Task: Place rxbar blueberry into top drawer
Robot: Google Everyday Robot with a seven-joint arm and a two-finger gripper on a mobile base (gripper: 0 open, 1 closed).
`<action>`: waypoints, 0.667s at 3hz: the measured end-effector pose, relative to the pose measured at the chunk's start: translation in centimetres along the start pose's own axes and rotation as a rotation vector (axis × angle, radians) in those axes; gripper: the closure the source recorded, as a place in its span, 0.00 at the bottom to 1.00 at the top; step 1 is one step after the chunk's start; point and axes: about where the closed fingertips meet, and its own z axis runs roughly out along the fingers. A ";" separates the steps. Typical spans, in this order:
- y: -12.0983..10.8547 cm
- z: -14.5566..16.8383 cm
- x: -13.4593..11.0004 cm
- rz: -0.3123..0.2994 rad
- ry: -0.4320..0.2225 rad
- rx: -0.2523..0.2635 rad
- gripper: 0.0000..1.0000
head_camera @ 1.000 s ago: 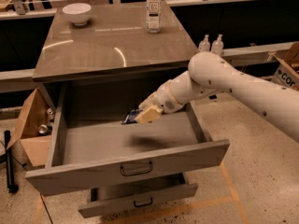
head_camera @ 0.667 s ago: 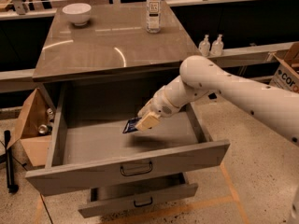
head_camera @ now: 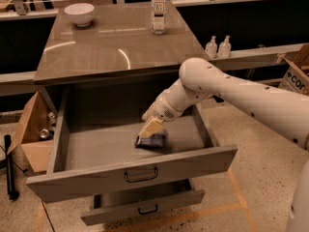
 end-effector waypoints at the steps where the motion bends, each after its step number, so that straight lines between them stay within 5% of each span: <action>1: -1.8 -2.6 -1.4 0.024 -0.064 0.082 0.00; 2: -4.9 -7.9 -2.9 0.058 -0.156 0.205 0.18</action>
Offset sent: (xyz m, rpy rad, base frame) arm 0.0881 -0.0763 0.1523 0.2337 -0.2679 -0.3252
